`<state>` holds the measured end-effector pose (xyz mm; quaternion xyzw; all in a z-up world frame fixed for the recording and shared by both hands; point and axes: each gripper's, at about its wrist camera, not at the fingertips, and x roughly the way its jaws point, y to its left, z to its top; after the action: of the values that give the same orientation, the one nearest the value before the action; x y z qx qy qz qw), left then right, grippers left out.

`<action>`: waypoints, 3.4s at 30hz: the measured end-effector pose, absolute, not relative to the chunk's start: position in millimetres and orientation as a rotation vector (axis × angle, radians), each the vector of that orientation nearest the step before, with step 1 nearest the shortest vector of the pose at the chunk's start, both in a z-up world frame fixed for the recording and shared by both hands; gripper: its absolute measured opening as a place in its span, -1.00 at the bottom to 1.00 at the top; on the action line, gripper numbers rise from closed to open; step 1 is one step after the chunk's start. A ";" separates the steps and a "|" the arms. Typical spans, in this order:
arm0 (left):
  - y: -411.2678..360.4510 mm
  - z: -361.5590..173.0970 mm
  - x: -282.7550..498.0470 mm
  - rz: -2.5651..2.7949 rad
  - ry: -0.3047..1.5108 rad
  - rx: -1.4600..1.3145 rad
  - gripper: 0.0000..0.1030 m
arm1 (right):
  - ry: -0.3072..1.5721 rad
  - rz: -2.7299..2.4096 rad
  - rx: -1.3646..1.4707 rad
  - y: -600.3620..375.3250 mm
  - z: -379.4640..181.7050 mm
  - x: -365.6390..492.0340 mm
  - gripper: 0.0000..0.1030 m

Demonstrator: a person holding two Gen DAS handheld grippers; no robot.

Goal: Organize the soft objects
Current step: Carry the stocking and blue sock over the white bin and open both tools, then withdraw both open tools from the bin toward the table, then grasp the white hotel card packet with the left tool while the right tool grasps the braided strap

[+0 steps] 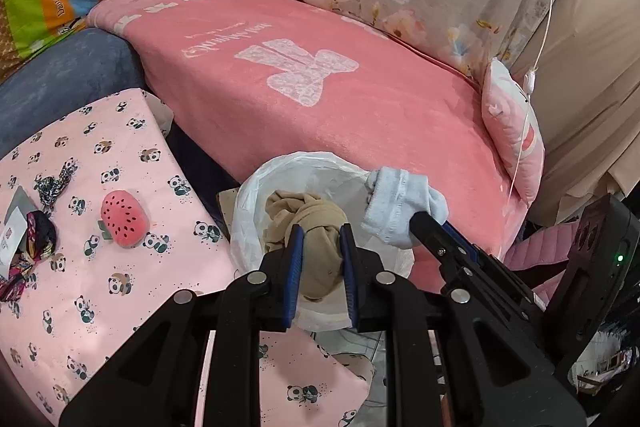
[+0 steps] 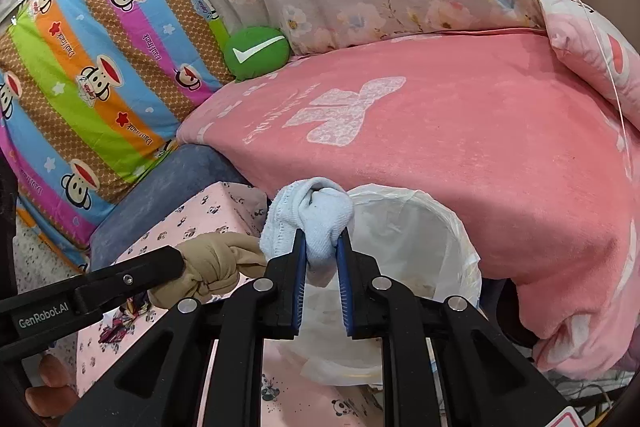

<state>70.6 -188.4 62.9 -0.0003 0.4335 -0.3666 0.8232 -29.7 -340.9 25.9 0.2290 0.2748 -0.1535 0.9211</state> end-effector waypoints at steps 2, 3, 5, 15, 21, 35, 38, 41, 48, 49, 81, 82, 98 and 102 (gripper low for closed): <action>-192.5 63.2 70.5 -0.785 0.918 0.000 -0.64 | 0.565 -0.320 0.474 -344.2 24.4 -30.0 -0.64; -193.4 63.0 70.4 -0.789 0.916 -0.003 -0.64 | 0.565 -0.323 0.476 -344.7 24.0 -29.8 -0.61; -192.4 62.5 70.6 -0.776 0.899 -0.009 -0.39 | 0.564 -0.336 0.478 -345.9 22.7 -29.4 -0.54; -166.8 49.9 85.7 -0.655 0.914 -0.031 0.02 | 0.588 -0.330 0.468 -338.9 15.9 -22.8 -0.24; -152.2 43.4 88.6 -0.624 0.929 -0.045 0.02 | 0.600 -0.313 0.456 -329.4 15.8 -18.4 -0.23; -105.3 38.9 95.7 -0.543 0.925 -0.092 0.02 | 0.620 -0.264 0.402 -295.0 21.9 -5.2 -0.12; -93.4 39.9 97.3 -0.525 0.920 -0.107 0.02 | 0.622 -0.247 0.386 -284.8 24.6 -1.2 -0.12; -81.4 40.4 98.4 -0.506 0.915 -0.119 0.03 | 0.627 -0.230 0.371 -274.1 26.3 2.1 -0.12; -54.7 38.2 102.6 -0.456 0.908 -0.148 0.16 | 0.647 -0.187 0.333 -246.8 27.0 12.1 -0.12; -50.5 38.2 103.4 -0.446 0.904 -0.146 0.17 | 0.650 -0.181 0.328 -242.7 27.1 13.2 -0.12; 128.3 -29.0 164.8 -0.140 0.894 -0.045 0.59 | 0.809 0.031 0.219 -110.5 -11.1 94.3 -0.02; 131.3 -31.1 168.8 -0.136 0.893 -0.037 0.62 | 0.816 0.038 0.221 -105.5 -14.0 99.0 -0.02; 141.4 -84.7 235.2 -0.278 1.010 -0.004 0.17 | 0.909 0.129 0.233 -43.4 -53.3 186.5 -0.02; 142.9 -84.4 231.3 -0.303 1.007 -0.031 -0.16 | 0.931 0.152 0.254 -30.7 -63.6 205.4 -0.01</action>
<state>231.3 142.9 -84.4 -0.0146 0.4808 -0.1448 0.8647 205.4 -30.7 -63.6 0.1220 0.4472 0.0731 0.8831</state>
